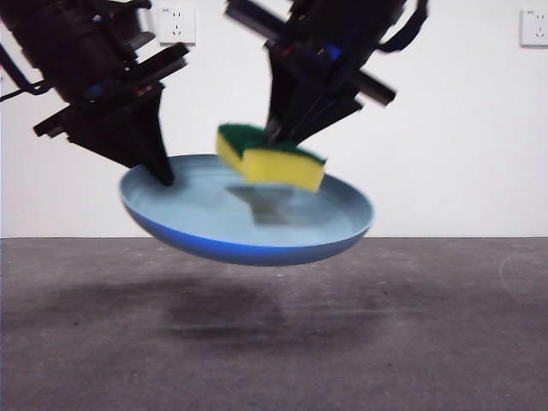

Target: Pick up the plate,pick up the cloth,clean the plate with the cloth

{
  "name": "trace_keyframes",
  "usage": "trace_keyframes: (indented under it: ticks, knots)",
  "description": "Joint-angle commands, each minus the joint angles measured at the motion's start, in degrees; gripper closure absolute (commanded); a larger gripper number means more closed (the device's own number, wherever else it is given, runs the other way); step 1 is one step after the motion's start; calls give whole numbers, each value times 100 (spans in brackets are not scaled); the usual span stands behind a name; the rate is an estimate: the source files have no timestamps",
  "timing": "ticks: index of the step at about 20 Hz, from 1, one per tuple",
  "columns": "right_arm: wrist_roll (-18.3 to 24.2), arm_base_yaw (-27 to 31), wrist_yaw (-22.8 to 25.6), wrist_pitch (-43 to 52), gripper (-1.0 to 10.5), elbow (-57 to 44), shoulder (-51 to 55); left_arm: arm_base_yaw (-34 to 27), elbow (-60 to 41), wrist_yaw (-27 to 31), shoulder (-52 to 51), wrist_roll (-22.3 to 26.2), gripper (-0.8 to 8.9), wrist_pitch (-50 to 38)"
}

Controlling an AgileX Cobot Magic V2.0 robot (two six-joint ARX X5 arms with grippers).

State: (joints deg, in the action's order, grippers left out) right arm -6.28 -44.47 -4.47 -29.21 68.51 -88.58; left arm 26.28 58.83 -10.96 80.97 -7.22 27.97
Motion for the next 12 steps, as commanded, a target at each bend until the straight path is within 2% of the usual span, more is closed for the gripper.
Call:
trace_keyframes:
  ticks: [1, 4, 6, 9, 11, 12]
  knots:
    - [-142, -269, -7, 101, 963, -42, -227, 142, -35, -13, -7, -264, 821, -195]
    - [-138, -658, 42, -107, 963, -42, -433, 149, -35, -11, -7, -337, 821, -354]
    - [-98, -789, 350, -632, 963, -42, -455, 125, -35, -9, -7, -334, 821, -350]
    - [160, -761, 1523, -1467, 963, -42, -415, 59, -33, -33, -7, -330, 821, -304]
    - [332, -522, 2286, -1611, 963, -42, -291, 61, -31, -249, -7, -332, 821, -214]
    - [374, -407, 2487, -1504, 963, -42, -240, 63, -31, -341, -7, -332, 821, -190]
